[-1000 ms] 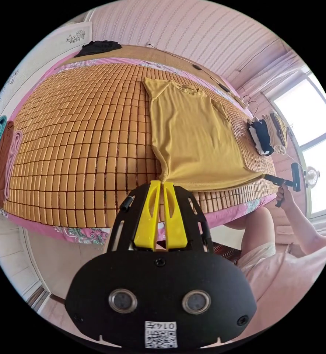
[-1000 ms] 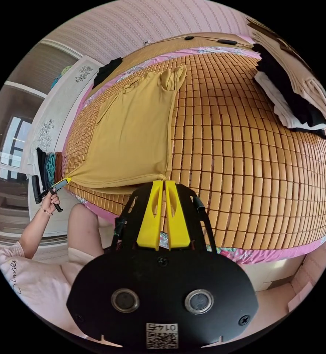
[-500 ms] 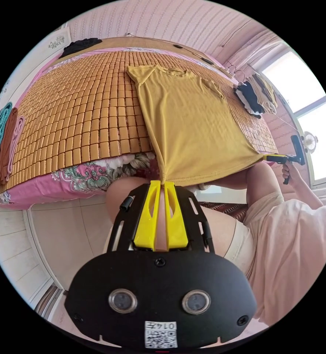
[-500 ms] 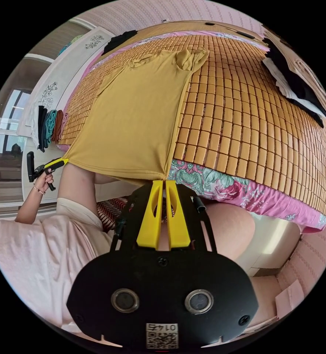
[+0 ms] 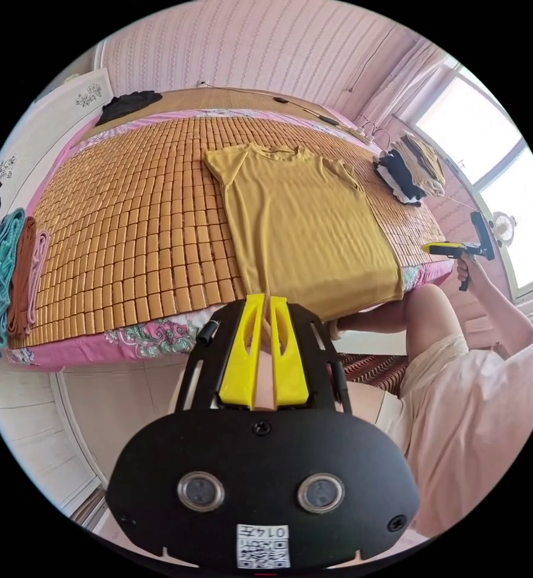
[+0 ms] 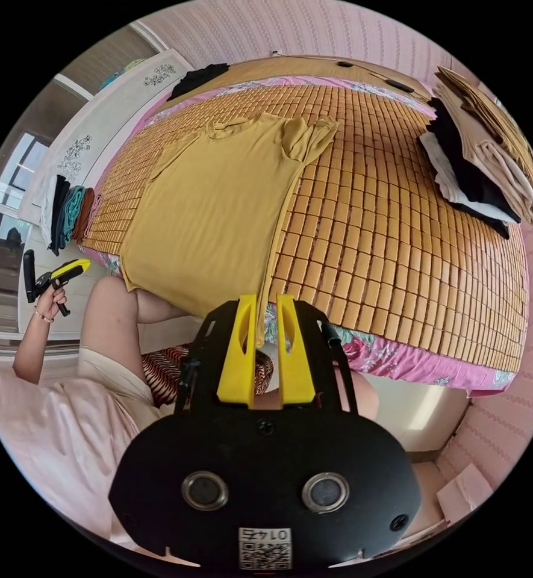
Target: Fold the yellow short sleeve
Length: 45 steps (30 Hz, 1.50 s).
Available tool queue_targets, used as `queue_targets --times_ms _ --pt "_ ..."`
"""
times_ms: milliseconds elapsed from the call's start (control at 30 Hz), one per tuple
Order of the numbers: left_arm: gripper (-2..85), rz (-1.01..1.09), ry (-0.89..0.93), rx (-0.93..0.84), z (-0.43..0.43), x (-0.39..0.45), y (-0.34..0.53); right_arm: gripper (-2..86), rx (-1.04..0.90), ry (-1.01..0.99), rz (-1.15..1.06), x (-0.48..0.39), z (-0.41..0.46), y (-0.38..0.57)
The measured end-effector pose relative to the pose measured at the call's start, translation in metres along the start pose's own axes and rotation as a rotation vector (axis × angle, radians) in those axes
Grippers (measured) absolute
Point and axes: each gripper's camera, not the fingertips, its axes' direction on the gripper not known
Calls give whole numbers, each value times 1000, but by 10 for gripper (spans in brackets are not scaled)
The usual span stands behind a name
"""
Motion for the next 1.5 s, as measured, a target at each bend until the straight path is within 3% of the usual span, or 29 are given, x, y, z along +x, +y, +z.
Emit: queue_targets --times_ms 433,533,733,1000,1267,1500 --pt "-4 240 152 43 97 67 -302 93 151 44 84 75 48 -253" --pt "-4 284 199 36 112 90 -354 35 101 30 148 98 77 -276" --pt "-7 375 273 -16 124 146 -432 11 296 -18 391 138 32 -200" --pt "-8 565 340 -142 180 255 -514 54 225 -152 657 183 35 -105" --pt "18 806 330 -214 255 391 -574 70 263 -122 660 183 26 -113" --pt "7 948 258 -326 311 453 -583 7 192 -179 657 194 45 -131"
